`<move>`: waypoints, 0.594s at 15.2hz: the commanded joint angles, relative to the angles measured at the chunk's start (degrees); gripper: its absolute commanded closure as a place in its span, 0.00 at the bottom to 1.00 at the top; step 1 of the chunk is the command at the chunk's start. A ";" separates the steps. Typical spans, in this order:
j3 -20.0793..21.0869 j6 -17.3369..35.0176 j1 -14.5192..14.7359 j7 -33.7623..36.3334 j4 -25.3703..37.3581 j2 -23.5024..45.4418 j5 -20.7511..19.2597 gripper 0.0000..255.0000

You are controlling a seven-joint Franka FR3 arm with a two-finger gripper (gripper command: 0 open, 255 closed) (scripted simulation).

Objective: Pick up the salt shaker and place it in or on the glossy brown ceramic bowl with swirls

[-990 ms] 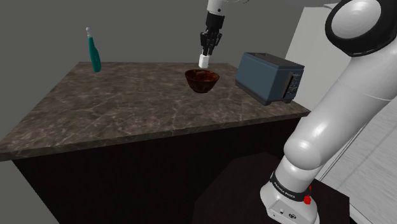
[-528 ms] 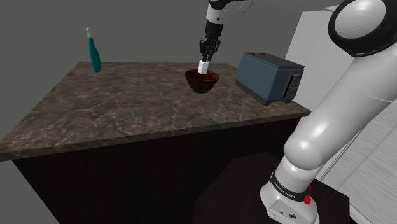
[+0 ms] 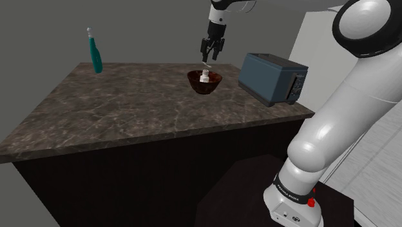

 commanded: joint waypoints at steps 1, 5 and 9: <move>0.00 0.00 0.00 0.00 0.00 0.00 0.00 0.00; -0.02 -1.92 -0.01 0.01 1.93 0.00 -0.01 0.00; -0.07 -7.40 -0.04 0.02 7.86 0.46 -0.02 0.00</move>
